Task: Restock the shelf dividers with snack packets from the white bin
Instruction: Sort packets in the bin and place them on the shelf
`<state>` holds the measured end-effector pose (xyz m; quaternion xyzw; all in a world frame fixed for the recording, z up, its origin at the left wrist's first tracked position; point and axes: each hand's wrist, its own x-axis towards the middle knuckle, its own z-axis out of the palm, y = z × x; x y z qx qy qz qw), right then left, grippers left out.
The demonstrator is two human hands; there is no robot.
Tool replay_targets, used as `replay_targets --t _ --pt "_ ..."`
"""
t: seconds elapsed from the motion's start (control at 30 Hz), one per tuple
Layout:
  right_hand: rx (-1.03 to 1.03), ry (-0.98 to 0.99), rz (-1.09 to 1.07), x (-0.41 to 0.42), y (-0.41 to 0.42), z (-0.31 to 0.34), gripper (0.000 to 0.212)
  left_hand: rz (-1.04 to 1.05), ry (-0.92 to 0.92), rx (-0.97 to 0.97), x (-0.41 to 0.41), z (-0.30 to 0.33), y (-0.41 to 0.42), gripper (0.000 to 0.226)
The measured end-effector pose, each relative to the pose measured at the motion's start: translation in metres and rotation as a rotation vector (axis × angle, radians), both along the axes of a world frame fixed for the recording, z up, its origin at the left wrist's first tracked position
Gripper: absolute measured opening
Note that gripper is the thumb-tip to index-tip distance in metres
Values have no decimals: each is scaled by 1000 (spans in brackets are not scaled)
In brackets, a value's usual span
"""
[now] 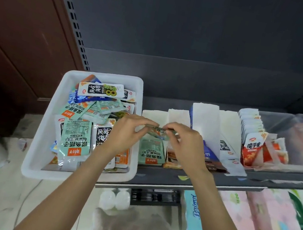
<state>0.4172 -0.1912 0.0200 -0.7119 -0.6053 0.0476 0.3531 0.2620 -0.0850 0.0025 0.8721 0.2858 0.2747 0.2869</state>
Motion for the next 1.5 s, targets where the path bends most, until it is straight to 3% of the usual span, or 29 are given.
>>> replay_targets --t 0.1,0.23,0.33,0.4,0.5,0.63,0.7,0.8,0.87,0.97,1.03,1.17,1.27,1.33,1.4,1.5 --pt "-79 -176 49 1 -3 -13 14 32 160 186 -5 -11 -3 20" --pt "-199 -391 127 0 -4 -25 15 -15 395 285 -14 -30 -16 16" --pt "-347 -414 206 -1 -6 -26 22 -99 493 240 -23 -35 -22 45" --pt "-442 -414 255 -1 -5 -25 30 -100 450 153 -32 -31 -22 55" --pt "-446 -310 293 -7 0 -13 31 37 214 86 -55 -21 -23 39" --pt "-343 69 379 -40 17 9 23 493 56 -3 -105 -20 -18 24" --pt "-354 125 445 -69 32 8 23 721 99 -43 -128 -25 -13 24" --pt "-470 129 496 -114 59 -15 32 899 286 -184 -148 -32 -7 48" --pt "-599 105 492 -136 76 -31 44 911 405 -296 -149 -33 -4 64" --pt "-754 185 459 -158 92 -44 58 870 521 -327 -144 -34 -1 67" --pt "-776 300 423 -166 97 -48 62 869 540 -337 -143 -32 1 67" --pt "-707 335 401 -165 98 -52 65 879 597 -257 -148 -23 2 56" --pt "-451 424 368 -154 89 -36 46 875 354 -254 -155 -3 -6 37" --pt "-218 482 316 -142 80 -20 15 844 -30 -465 -156 15 -10 48" --pt "-126 576 246 -128 75 -5 24 772 -333 -652 -153 27 -8 56" --pt "-226 805 156 -109 70 15 32 612 -369 -791 -143 31 -2 50"
